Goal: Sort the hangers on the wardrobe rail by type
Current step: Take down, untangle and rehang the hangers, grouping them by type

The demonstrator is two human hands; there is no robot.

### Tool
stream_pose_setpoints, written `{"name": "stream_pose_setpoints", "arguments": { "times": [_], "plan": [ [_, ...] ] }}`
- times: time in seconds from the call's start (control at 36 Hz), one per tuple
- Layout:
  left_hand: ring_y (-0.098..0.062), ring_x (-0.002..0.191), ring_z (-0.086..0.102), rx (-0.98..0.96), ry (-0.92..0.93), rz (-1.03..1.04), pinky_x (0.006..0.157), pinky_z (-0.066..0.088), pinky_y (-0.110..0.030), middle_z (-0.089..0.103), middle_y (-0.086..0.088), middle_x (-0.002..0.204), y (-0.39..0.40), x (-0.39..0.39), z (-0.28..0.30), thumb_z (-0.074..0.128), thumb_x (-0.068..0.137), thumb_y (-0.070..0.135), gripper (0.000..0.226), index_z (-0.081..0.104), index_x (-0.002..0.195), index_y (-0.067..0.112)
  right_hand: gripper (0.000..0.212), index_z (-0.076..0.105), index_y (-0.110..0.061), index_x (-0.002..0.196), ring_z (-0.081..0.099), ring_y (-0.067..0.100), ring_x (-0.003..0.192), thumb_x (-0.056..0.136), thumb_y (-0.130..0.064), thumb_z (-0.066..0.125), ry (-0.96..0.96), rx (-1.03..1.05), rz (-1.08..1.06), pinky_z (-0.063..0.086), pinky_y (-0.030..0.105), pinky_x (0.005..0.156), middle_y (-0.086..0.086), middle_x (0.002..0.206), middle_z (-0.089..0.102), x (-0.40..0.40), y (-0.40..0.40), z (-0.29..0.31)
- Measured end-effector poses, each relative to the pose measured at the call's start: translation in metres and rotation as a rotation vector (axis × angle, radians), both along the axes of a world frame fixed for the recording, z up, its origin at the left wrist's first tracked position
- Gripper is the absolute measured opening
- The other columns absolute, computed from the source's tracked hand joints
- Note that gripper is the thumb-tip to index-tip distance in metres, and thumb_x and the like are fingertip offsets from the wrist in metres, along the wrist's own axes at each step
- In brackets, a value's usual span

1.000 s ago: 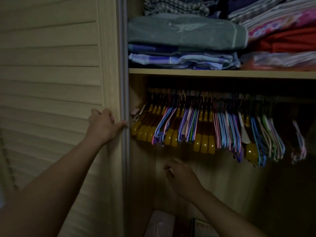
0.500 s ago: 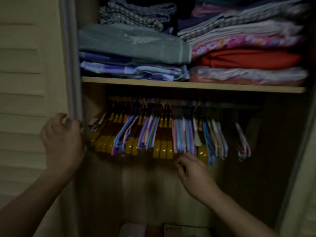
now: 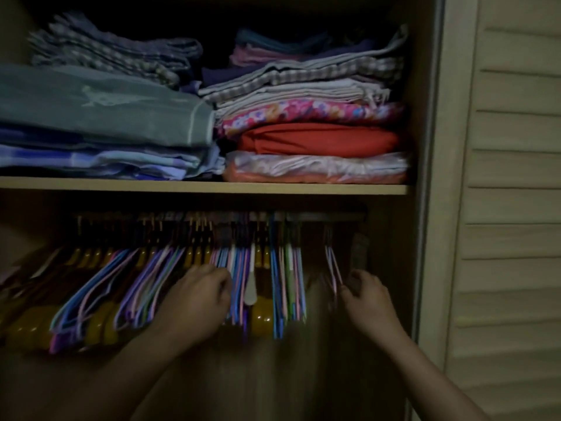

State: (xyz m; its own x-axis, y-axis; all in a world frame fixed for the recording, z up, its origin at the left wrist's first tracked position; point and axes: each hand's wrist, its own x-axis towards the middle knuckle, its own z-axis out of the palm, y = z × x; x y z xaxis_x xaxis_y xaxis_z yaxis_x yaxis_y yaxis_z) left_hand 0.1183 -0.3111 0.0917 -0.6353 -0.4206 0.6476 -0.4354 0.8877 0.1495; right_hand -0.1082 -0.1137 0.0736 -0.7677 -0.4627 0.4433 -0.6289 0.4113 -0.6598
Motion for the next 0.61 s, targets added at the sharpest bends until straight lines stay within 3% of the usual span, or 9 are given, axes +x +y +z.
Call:
{"name": "stream_pose_setpoints", "arguments": {
  "times": [0.08,0.14,0.22,0.31,0.36,0.47,0.61],
  "plan": [
    [-0.003,0.092,0.047,0.099,-0.001,-0.005,0.079,0.045,-0.025,0.050,0.015,0.097,0.007,-0.024,0.004,0.051,0.099,0.030,0.010,0.055,0.091,0.035,0.055,0.041,-0.018,0.146,0.053,0.025,0.126,0.098,-0.037,0.057,-0.225,-0.035,0.099,0.042,0.029,0.096,0.004,0.138,0.055,-0.016,-0.014,0.009],
    [-0.002,0.089,0.050,0.171,0.021,-0.012,0.079,0.049,-0.027,0.051,0.015,0.095,0.011,-0.032,0.006,0.052,0.098,0.030,0.011,0.055,0.089,0.035,0.059,0.039,-0.019,0.146,0.057,0.025,0.120,0.095,-0.042,0.060,-0.358,-0.076,0.143,0.047,0.034,0.098,0.004,0.135,0.058,-0.027,-0.027,0.010],
    [-0.002,0.088,0.051,0.225,0.013,0.008,0.076,0.048,-0.026,0.053,0.015,0.095,0.014,-0.044,0.004,0.054,0.098,0.030,0.012,0.057,0.087,0.035,0.073,0.043,-0.020,0.143,0.062,0.027,0.114,0.083,-0.053,0.069,-0.415,-0.103,0.165,0.051,0.045,0.099,0.005,0.129,0.062,-0.056,-0.050,0.002],
    [-0.004,0.084,0.054,0.245,0.019,0.009,0.070,0.046,-0.025,0.056,0.013,0.092,0.015,-0.052,0.001,0.056,0.096,0.028,0.016,0.059,0.082,0.032,0.086,0.048,-0.019,0.136,0.064,0.029,0.109,0.065,-0.056,0.078,-0.406,-0.099,0.150,0.053,0.045,0.095,0.007,0.123,0.065,-0.082,-0.070,-0.009],
    [-0.004,0.081,0.057,0.266,0.032,-0.001,0.067,0.047,-0.024,0.060,0.012,0.089,0.017,-0.056,0.000,0.057,0.097,0.027,0.018,0.060,0.080,0.031,0.075,0.048,-0.015,0.133,0.062,0.031,0.110,0.071,-0.041,0.081,-0.417,-0.077,0.132,0.053,0.041,0.094,0.009,0.122,0.064,-0.084,-0.074,-0.010],
    [-0.005,0.082,0.060,0.310,0.039,-0.017,0.076,0.055,-0.033,0.063,0.009,0.091,0.019,-0.063,0.005,0.056,0.097,0.027,0.015,0.063,0.084,0.030,0.049,0.053,-0.010,0.130,0.061,0.030,0.109,0.085,-0.013,0.071,-0.449,-0.042,0.161,0.051,0.032,0.088,0.012,0.121,0.063,-0.086,-0.077,-0.009],
    [-0.003,0.076,0.063,0.318,0.057,-0.040,0.070,0.055,-0.026,0.062,0.009,0.093,0.016,-0.069,0.015,0.055,0.099,0.027,0.016,0.062,0.085,0.031,0.029,0.061,-0.015,0.124,0.063,0.020,0.098,0.095,-0.013,0.061,-0.431,-0.153,0.229,0.053,0.036,0.090,-0.002,0.099,0.064,-0.075,-0.077,-0.005]
  ]
}}
